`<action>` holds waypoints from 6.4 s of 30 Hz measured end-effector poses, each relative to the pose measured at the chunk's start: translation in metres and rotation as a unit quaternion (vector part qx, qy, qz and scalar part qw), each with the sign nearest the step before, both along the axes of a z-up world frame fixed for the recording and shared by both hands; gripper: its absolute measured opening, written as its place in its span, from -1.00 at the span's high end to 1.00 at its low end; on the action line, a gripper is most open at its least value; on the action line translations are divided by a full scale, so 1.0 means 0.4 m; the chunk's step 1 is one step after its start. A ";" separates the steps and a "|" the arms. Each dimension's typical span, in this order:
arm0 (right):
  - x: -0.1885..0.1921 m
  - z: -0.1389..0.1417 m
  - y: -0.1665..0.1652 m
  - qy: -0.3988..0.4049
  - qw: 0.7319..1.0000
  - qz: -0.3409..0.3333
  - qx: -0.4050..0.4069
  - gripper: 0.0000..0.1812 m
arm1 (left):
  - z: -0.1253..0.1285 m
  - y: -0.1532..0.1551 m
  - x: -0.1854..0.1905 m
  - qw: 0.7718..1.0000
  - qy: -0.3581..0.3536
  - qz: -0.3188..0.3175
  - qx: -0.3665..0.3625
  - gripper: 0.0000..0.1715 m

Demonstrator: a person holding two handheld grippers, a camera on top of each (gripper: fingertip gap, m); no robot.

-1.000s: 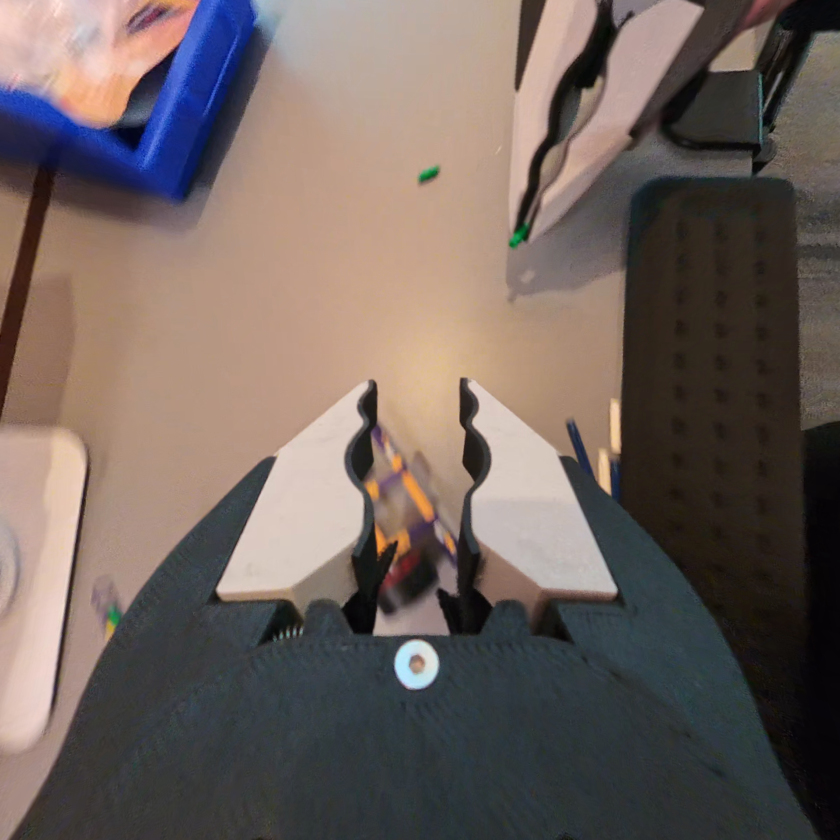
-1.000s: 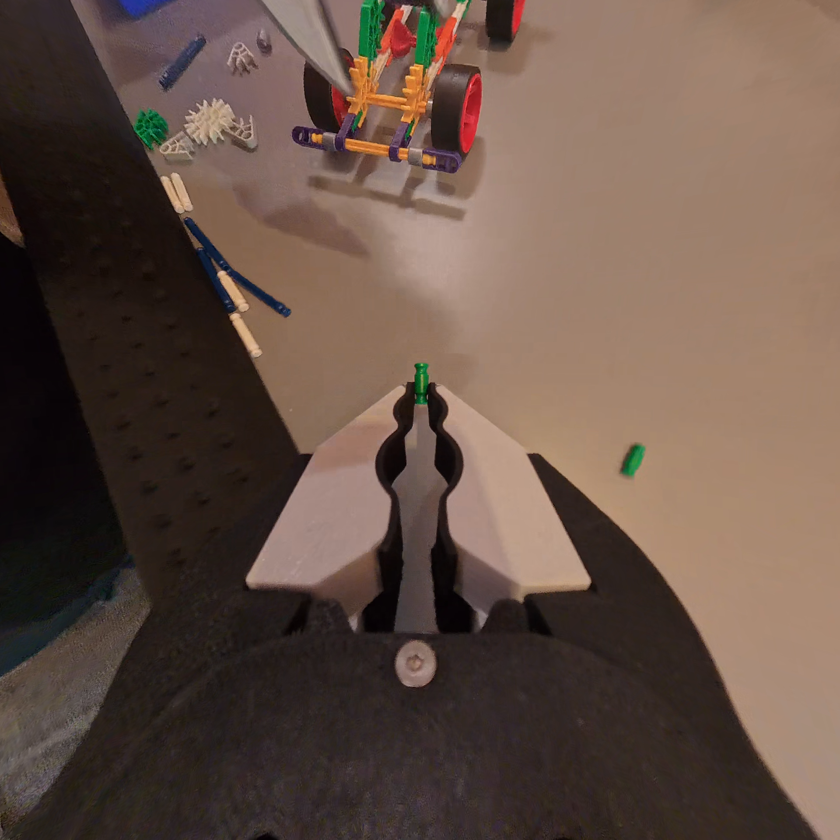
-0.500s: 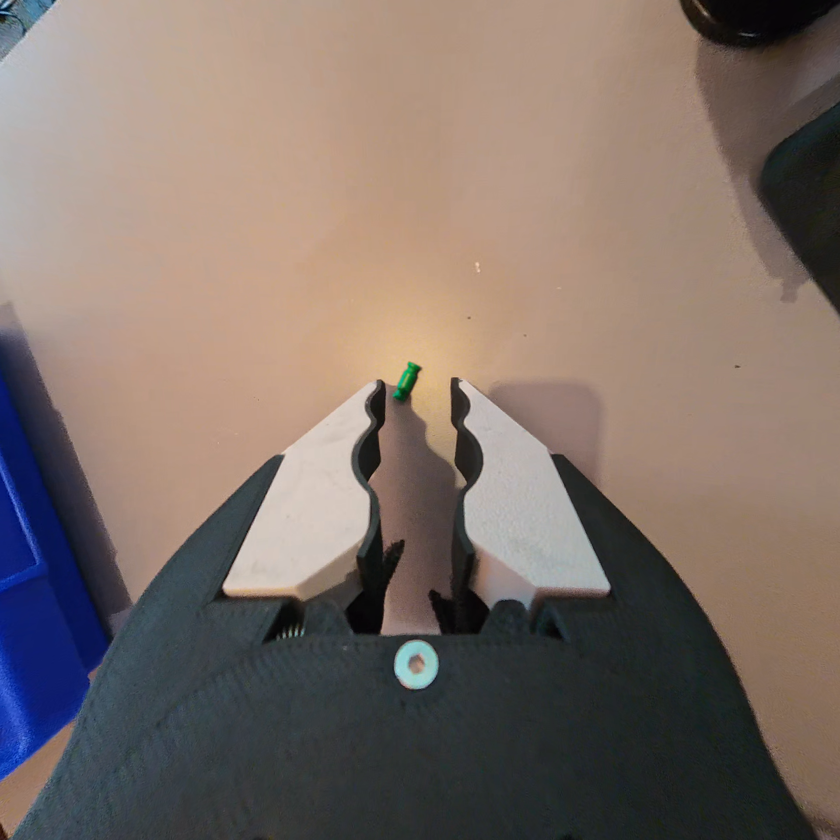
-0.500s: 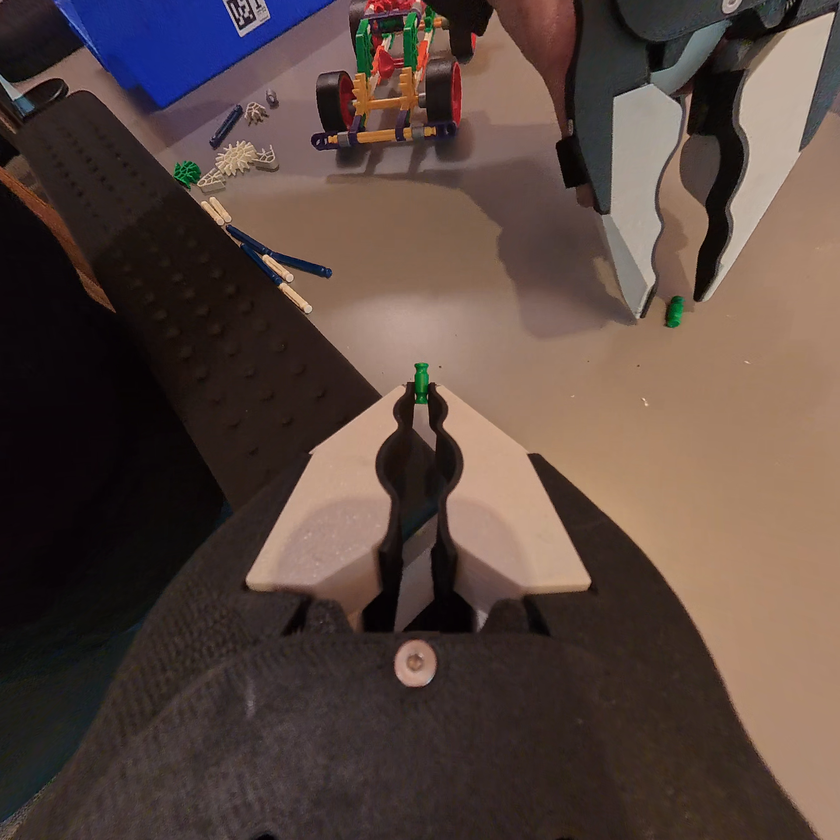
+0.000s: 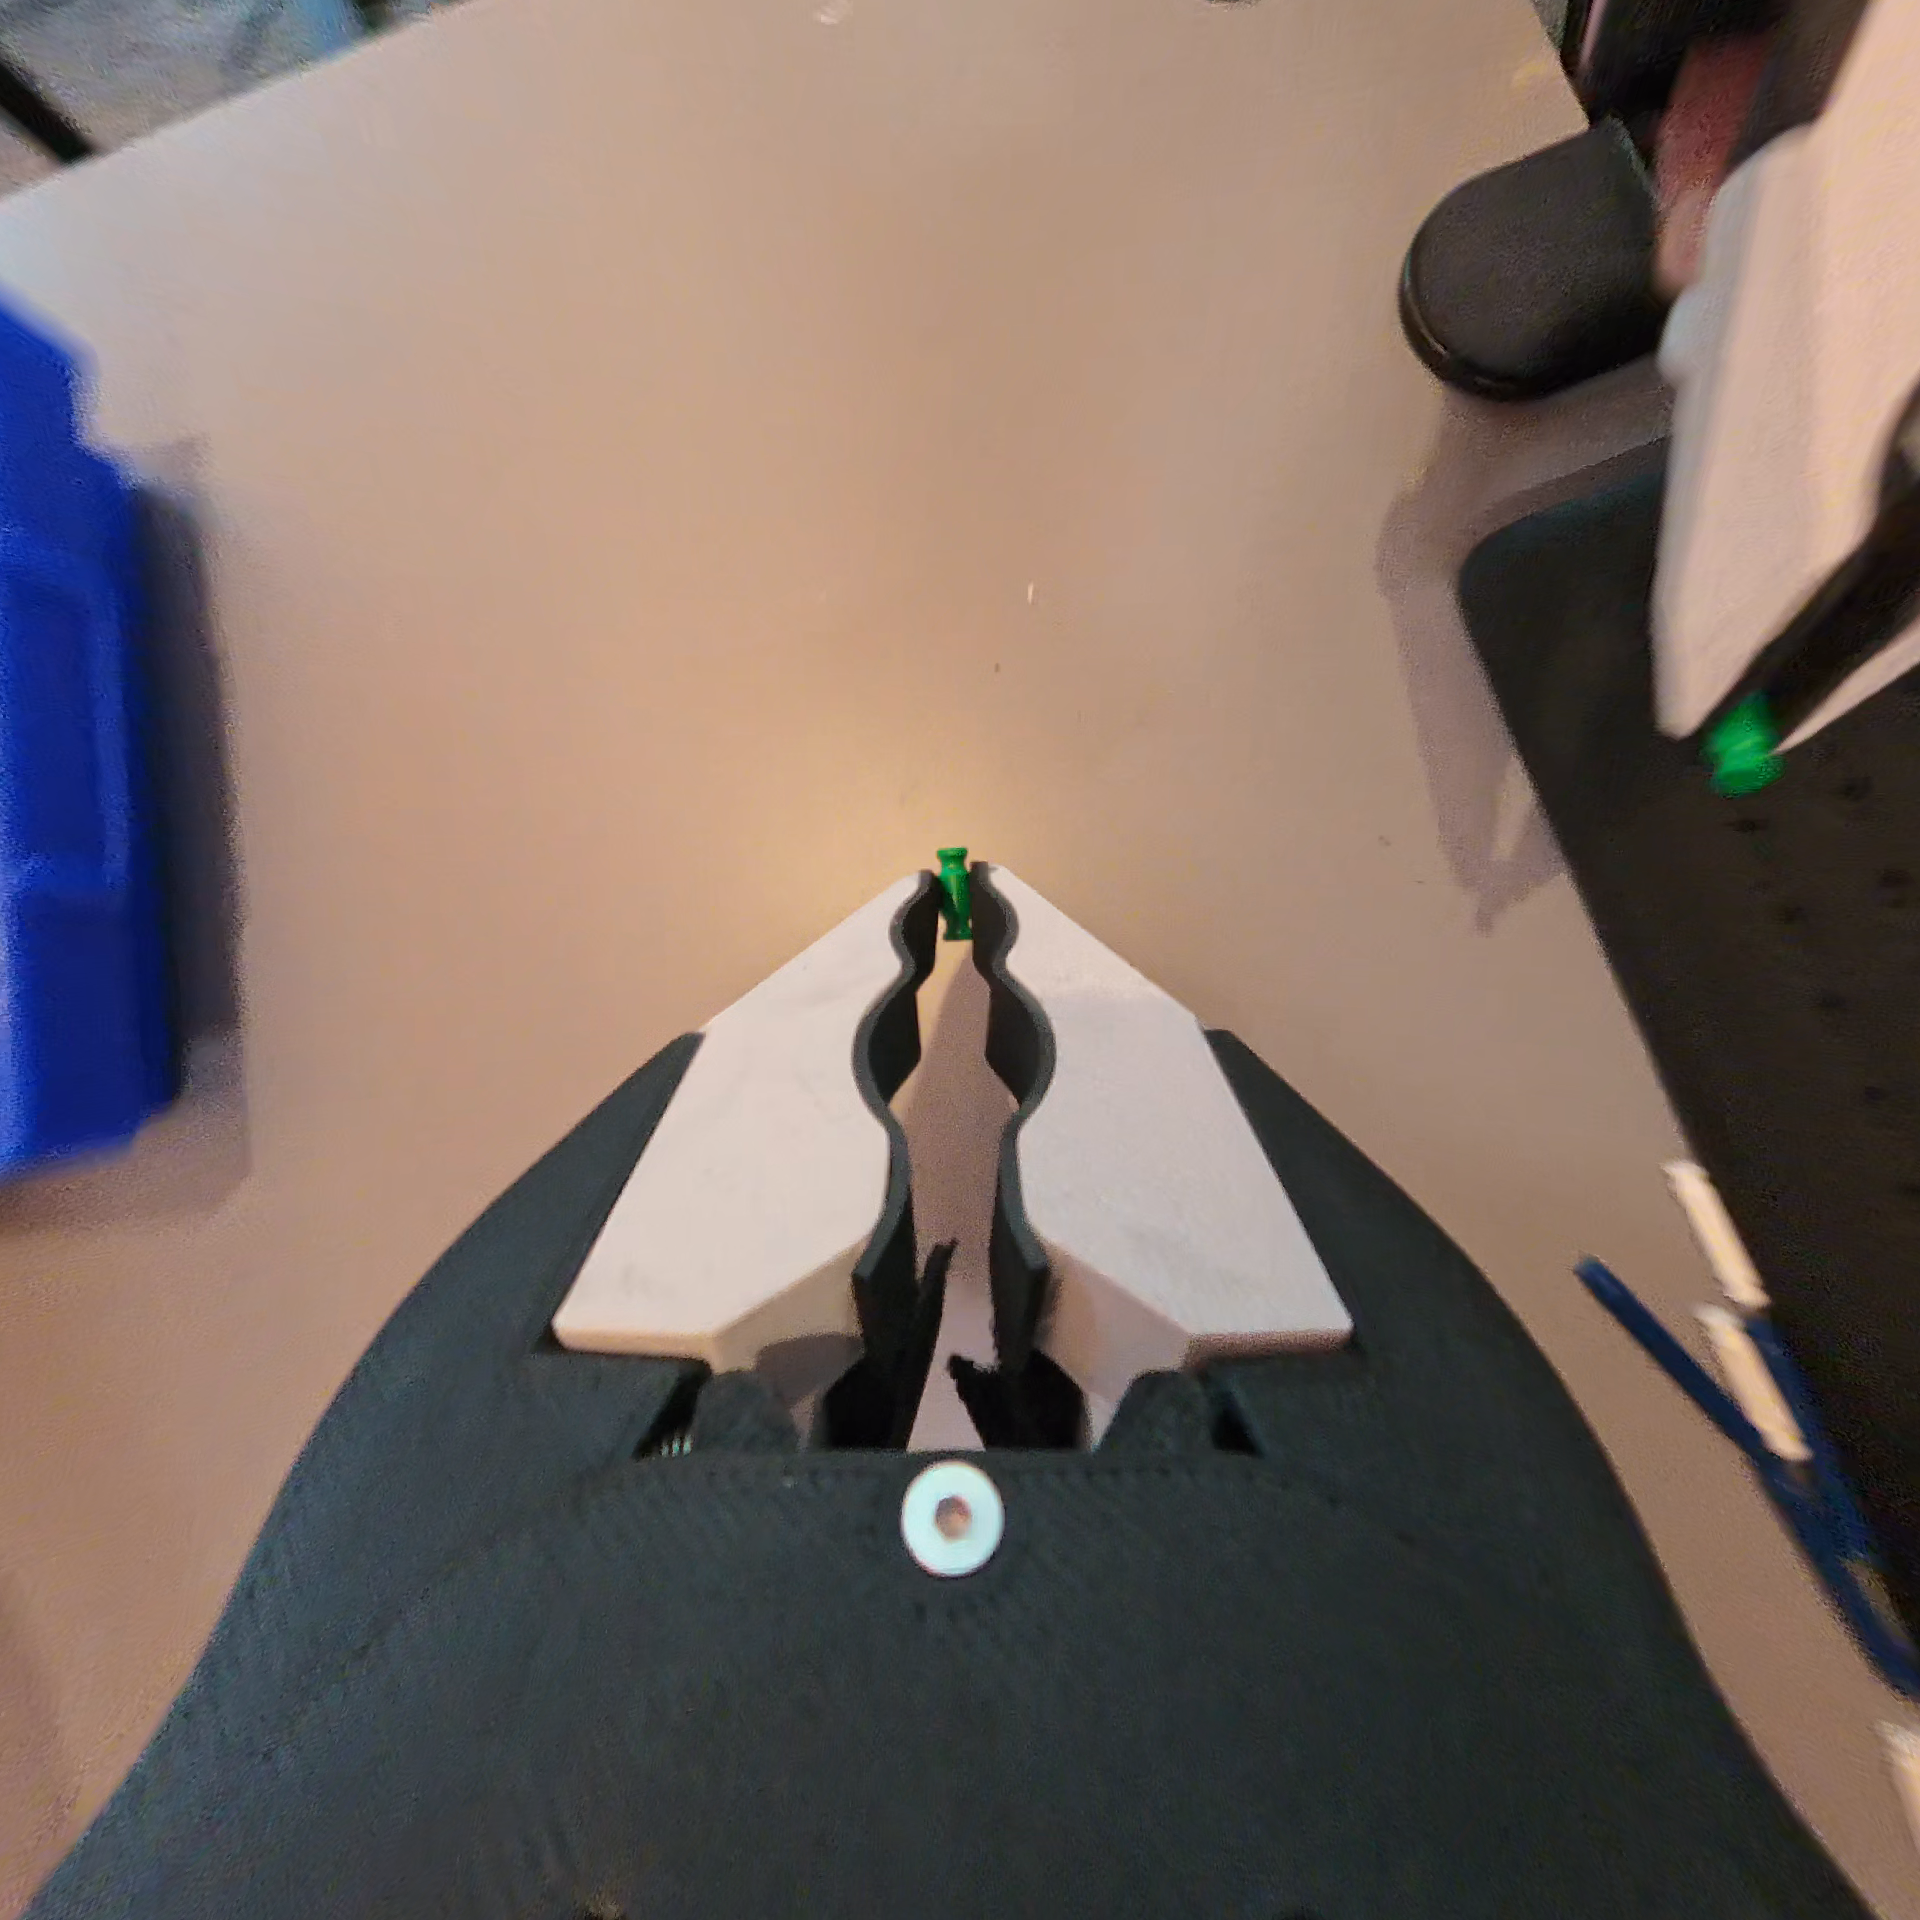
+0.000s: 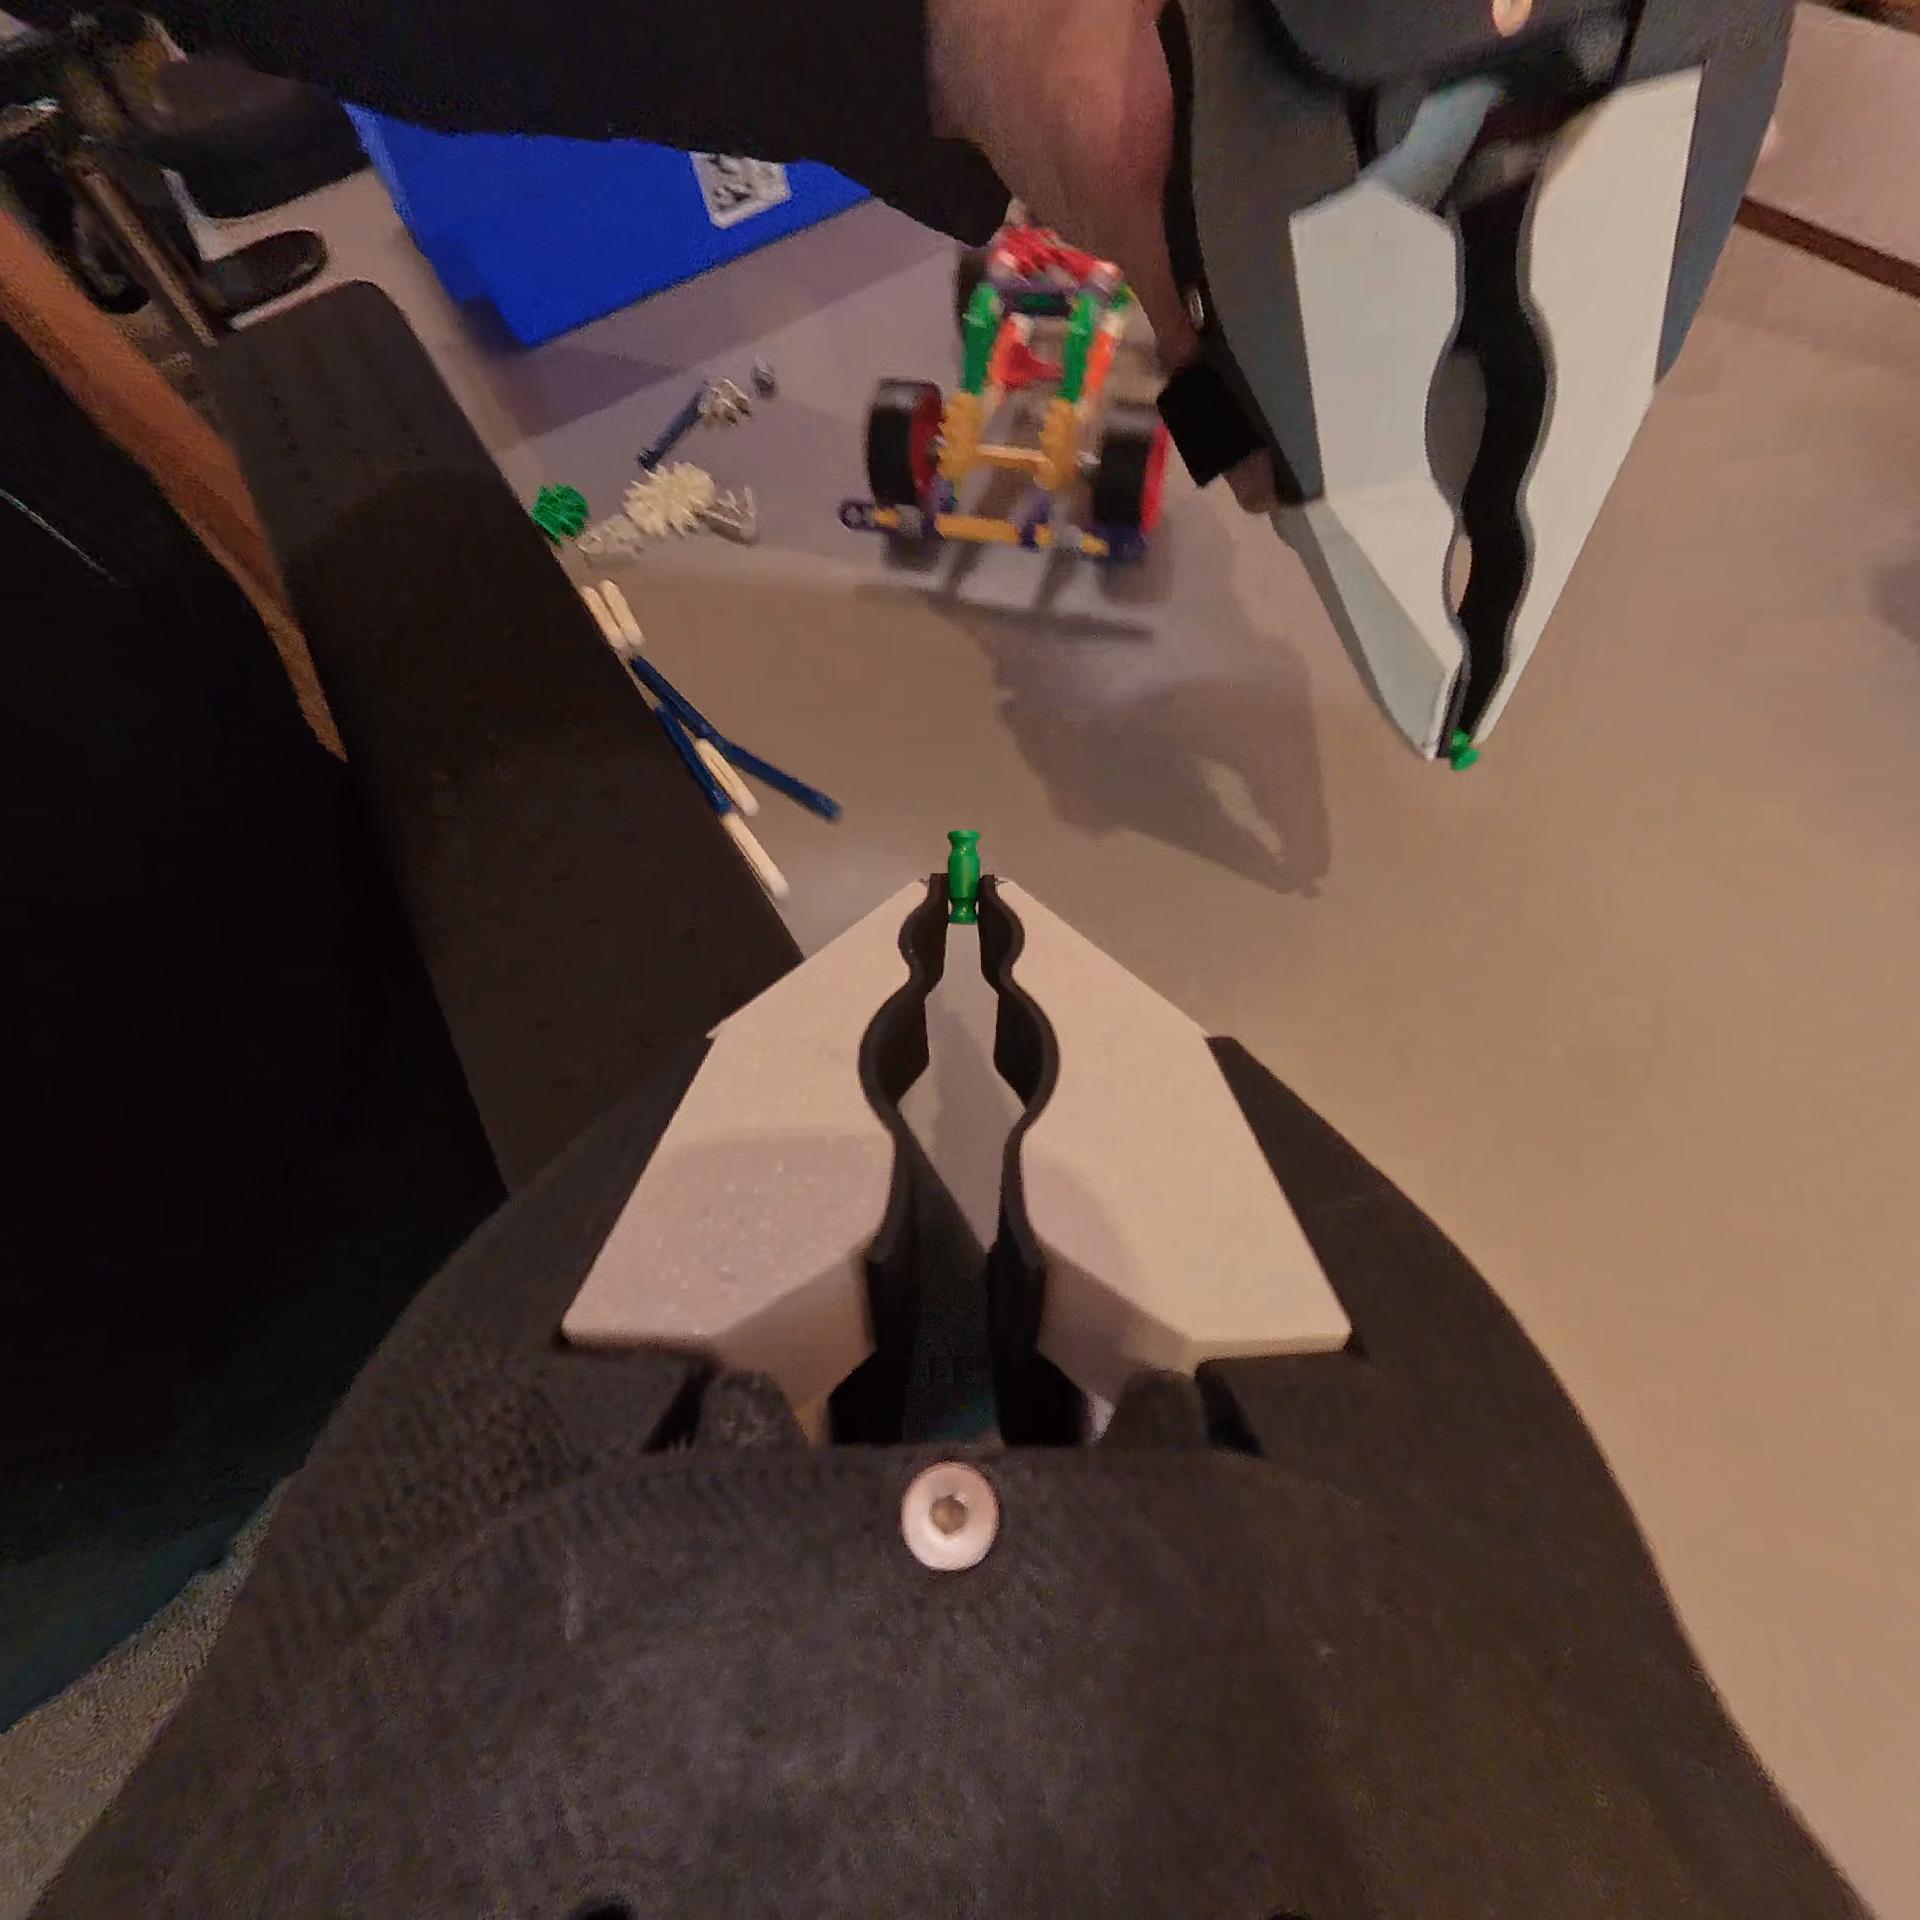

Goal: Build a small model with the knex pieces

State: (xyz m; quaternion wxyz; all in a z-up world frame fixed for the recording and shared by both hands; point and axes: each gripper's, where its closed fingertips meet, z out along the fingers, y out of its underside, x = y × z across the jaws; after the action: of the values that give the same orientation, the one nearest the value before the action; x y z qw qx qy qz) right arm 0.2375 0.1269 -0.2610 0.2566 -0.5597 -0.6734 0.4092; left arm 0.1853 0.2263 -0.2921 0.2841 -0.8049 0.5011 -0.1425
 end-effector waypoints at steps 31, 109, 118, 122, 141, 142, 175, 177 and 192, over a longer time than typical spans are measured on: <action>-0.613 0.137 -0.416 0.035 0.993 0.110 0.014 0.77 | 0.040 -1.090 -0.653 0.887 0.034 0.459 -0.040 0.50; -0.734 -0.087 -0.442 -0.137 0.986 0.068 0.068 0.74 | -0.071 -0.813 -0.610 0.788 -0.033 0.615 0.011 0.52; -0.721 -0.210 -0.442 -0.183 0.978 0.053 0.086 0.93 | -0.134 -0.796 -0.635 0.780 -0.009 0.626 -0.011 0.89; -0.718 -0.210 -0.447 -0.184 0.976 0.069 0.092 0.94 | -0.135 -0.794 -0.638 0.781 -0.009 0.624 -0.003 0.97; -1.028 0.129 -0.606 -0.018 0.987 0.148 0.064 0.77 | 0.202 -1.056 -0.949 0.666 0.013 0.732 0.145 0.68; -0.989 0.122 -0.580 -0.025 0.987 0.140 0.069 0.74 | 0.219 -1.046 -0.916 0.679 0.011 0.717 0.159 0.68; -0.638 -0.208 -0.451 -0.197 0.972 0.114 0.063 0.86 | -0.121 -0.825 -0.464 0.871 -0.024 0.490 -0.037 0.66; -0.634 -0.207 -0.448 -0.195 0.972 0.112 0.060 0.86 | -0.118 -0.829 -0.496 0.862 -0.009 0.506 -0.028 0.62; -0.641 -0.184 -0.460 -0.176 0.976 0.117 0.052 0.87 | -0.122 -0.824 -0.455 0.883 -0.031 0.469 -0.020 0.76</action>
State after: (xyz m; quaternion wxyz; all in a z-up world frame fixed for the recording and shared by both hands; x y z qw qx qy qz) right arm -0.0191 -0.0569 -0.3348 0.1135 -0.5261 -0.7892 0.2957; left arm 0.0031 -0.1033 -0.3407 0.3173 -0.9464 0.0531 -0.0279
